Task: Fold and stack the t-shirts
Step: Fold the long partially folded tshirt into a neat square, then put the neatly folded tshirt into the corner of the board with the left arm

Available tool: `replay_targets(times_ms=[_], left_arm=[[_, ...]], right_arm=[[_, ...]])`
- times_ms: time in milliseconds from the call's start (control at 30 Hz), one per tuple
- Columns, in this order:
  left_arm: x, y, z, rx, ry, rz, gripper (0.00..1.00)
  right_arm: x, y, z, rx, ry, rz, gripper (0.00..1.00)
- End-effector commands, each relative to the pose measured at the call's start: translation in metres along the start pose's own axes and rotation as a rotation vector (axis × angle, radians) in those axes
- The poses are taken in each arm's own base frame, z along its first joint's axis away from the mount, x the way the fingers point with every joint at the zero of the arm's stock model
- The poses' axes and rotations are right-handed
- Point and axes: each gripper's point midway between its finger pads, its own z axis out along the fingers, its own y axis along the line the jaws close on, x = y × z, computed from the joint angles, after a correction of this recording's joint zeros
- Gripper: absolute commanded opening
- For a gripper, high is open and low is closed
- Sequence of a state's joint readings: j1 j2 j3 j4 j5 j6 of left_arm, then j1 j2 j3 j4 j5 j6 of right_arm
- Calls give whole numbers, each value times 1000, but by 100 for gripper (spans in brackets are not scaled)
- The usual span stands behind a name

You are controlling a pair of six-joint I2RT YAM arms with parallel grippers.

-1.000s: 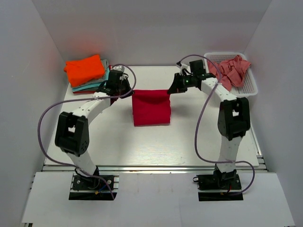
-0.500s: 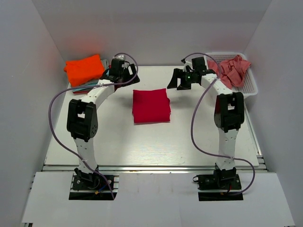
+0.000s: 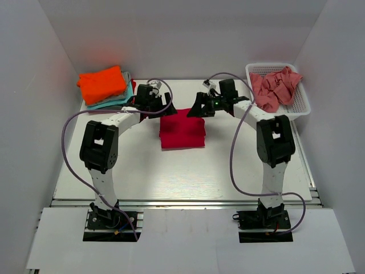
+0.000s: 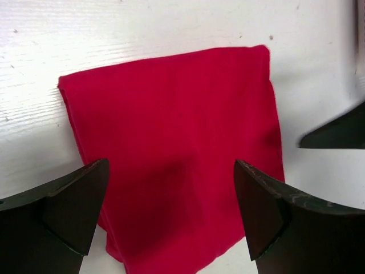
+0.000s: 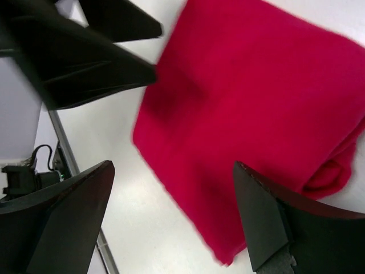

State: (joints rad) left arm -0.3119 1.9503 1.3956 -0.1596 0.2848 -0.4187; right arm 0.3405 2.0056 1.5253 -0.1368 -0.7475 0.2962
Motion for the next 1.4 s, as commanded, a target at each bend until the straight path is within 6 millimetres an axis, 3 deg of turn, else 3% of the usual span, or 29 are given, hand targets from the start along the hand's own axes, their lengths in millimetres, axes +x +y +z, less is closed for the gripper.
replay_targets(times_ms=[0, 67, 100, 167, 200, 367, 467, 533, 567, 633, 667, 767, 800, 900, 933, 967, 1033, 1233, 1367], left_arm=[[8, -2, 8, 43, 25, 22, 100], [16, 2, 17, 50, 44, 17, 100], [18, 2, 19, 58, 47, 29, 100], [33, 9, 28, 66, 84, 27, 100], [38, 12, 31, 61, 97, 23, 100], [65, 24, 38, 74, 168, -9, 100], [54, 15, 30, 101, 129, 26, 100], [32, 4, 23, 102, 80, 87, 100], [16, -1, 19, 99, 49, 110, 100], [8, -11, 11, 102, 34, 132, 100], [-10, -20, -1, 104, -15, 147, 100], [-22, -19, -29, 34, -55, 158, 100], [-24, -18, -37, 15, -63, 158, 100], [-14, -3, -52, -73, -62, 138, 100], [-14, 3, -61, -123, -64, 121, 100], [1, 11, -62, -173, -17, 107, 100], [6, 13, -61, -177, -7, 105, 100], [44, 23, -36, -202, 114, 102, 100], [53, 28, -22, -217, 144, 94, 100]], right_arm=[[6, -24, 20, -23, 10, 98, 89], [14, -44, 29, 28, 0, 142, 89], [28, -57, 29, 60, 12, 181, 89], [30, -71, 29, 108, -17, 186, 89], [44, -78, 29, 125, 1, 215, 89], [66, -101, 30, 184, 24, 276, 89], [58, -89, 28, 144, 17, 241, 89], [50, -79, 26, 125, 11, 190, 89], [33, -64, 17, 111, -21, 130, 89], [17, -51, 9, 97, -54, 61, 91], [5, -39, 0, 101, -85, 27, 91], [-26, -15, -34, 161, -203, -76, 91], [-18, -16, -37, 173, -195, -69, 91], [-21, 3, -64, 210, -257, -109, 91], [-12, -6, -67, 260, -259, -89, 91], [-1, -9, -82, 323, -291, -66, 91], [5, -10, -90, 356, -303, -59, 91], [28, -26, -123, 545, -337, -31, 91], [39, -29, -138, 612, -343, -26, 91]])
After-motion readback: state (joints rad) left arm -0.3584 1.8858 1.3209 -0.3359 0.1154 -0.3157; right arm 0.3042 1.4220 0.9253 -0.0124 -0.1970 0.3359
